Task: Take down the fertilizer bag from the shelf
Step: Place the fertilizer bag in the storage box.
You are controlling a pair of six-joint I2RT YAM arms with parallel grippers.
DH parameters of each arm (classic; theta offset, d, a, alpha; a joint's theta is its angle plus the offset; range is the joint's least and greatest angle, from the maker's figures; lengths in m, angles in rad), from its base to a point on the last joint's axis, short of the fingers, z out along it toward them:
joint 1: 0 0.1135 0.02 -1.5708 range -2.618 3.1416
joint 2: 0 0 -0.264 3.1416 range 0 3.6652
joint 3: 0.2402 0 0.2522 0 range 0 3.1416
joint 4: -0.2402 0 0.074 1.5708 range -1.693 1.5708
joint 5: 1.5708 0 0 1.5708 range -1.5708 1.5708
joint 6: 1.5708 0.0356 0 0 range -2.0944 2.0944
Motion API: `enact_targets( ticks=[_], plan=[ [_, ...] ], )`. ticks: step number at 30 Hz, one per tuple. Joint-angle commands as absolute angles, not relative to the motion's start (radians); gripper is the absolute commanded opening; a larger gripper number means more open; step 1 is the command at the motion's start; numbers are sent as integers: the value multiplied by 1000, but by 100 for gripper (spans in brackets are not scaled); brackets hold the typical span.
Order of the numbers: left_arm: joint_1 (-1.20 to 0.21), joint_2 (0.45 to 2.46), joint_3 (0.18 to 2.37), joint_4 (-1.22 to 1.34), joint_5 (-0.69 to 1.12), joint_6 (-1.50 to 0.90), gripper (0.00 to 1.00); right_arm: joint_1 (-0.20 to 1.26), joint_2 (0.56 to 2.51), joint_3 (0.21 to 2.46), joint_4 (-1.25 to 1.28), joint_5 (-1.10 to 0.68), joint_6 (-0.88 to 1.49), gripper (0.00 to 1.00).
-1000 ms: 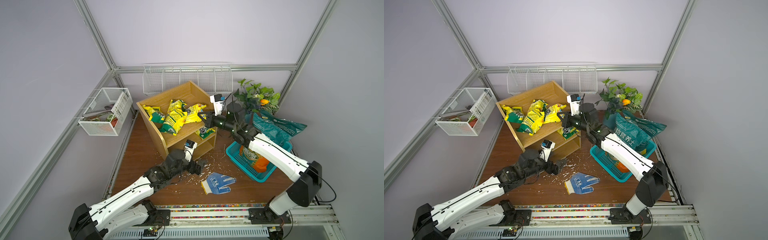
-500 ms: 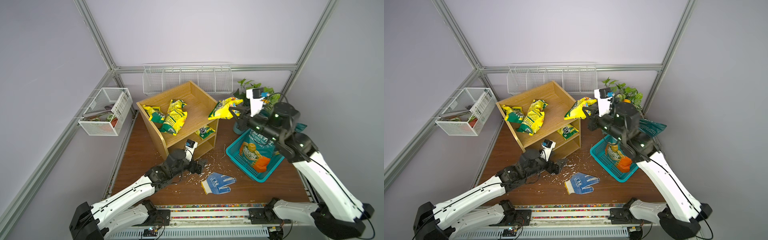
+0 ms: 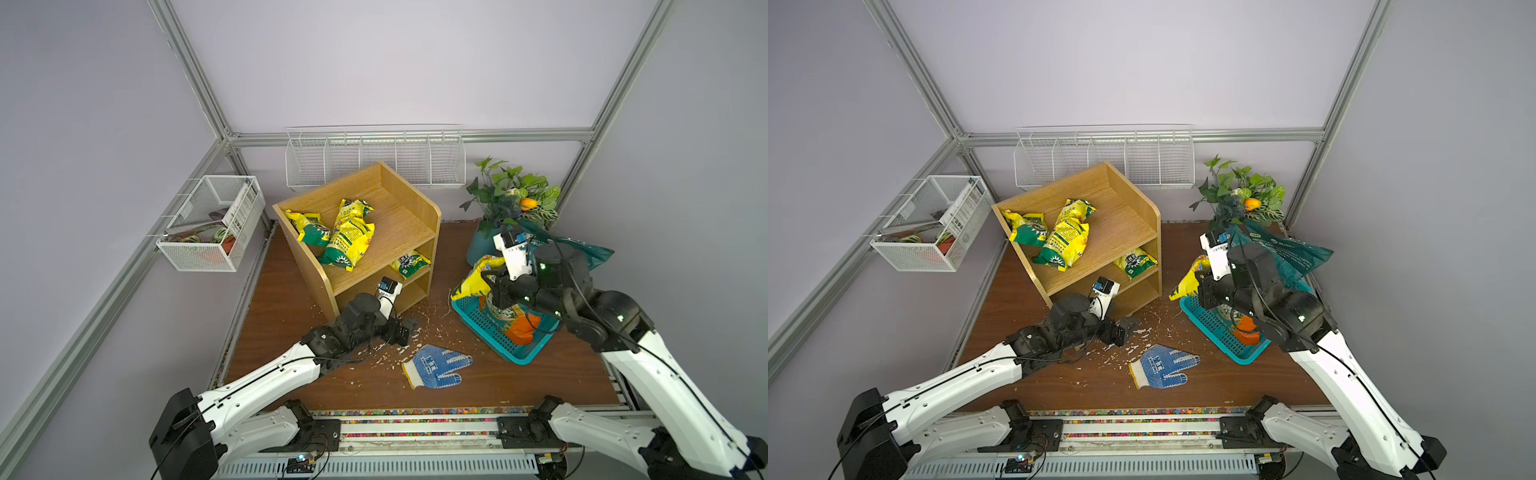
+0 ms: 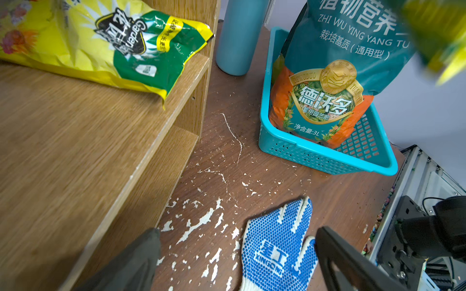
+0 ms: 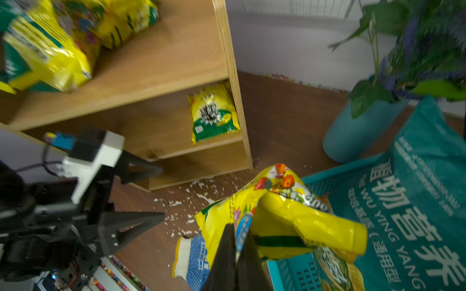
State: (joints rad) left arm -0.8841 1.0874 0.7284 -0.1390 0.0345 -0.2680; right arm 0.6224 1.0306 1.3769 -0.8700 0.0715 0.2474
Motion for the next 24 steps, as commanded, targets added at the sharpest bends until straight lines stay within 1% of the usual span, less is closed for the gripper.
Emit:
enact_targets(
  ticks=[1,8,12,19,24],
  plan=[
    [-888,1104,771,-125,55,-256,100,622,1023,1331,-858,155,259,0],
    [-888,1116,793,-134,52,-253,100,622,1137,1266,-815,260,237,0],
    [-889,1114,790,-143,49,-255,100,614,1193,1230,-767,359,228,0],
    [-888,1107,773,-145,48,-266,100,588,1262,1201,-690,418,199,0],
    [-888,1103,765,-141,43,-270,100,574,1336,1180,-659,418,196,0]
  ],
)
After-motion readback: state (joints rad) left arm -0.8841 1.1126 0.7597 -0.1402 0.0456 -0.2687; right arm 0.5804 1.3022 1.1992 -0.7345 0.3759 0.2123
